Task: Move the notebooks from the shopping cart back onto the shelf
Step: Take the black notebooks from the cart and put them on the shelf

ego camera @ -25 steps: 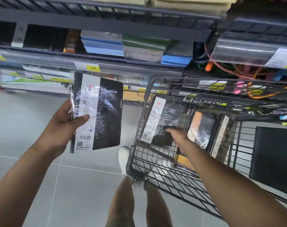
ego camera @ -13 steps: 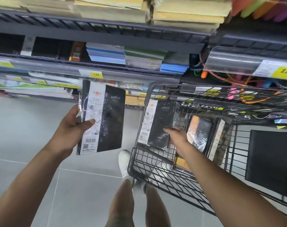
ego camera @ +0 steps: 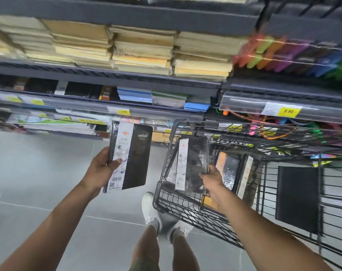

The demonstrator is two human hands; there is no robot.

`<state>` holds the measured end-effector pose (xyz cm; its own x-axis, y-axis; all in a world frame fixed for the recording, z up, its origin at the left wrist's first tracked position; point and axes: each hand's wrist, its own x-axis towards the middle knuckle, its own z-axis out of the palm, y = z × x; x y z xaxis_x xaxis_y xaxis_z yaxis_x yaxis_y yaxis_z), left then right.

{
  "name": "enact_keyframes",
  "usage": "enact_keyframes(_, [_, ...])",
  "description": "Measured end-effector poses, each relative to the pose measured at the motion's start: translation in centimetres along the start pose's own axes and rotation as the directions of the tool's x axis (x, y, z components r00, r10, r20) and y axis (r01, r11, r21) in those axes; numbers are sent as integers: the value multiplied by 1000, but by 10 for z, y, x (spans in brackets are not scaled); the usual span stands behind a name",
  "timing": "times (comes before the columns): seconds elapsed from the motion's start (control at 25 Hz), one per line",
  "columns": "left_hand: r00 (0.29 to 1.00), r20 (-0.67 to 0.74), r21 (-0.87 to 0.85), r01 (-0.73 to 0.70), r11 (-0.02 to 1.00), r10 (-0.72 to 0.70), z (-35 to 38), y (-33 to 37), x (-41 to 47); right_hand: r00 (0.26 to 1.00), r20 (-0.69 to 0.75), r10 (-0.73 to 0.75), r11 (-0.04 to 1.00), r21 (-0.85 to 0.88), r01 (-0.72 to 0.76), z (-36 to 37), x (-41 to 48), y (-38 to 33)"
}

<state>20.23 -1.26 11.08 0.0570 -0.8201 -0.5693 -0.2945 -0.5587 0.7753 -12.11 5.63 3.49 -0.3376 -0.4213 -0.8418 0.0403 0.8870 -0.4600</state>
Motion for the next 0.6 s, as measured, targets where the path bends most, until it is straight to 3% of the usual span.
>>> enact_keyframes(0.36, [997,-27,-47,-76,996,75,-13,47,-70,977,-40,-208,974,87,211,-80,-98,-37])
enact_keyframes(0.6, [987,-6,-99,-160,982,160,-40,71,-109,924,-46,-379,918,106,382,-92,-162,-65])
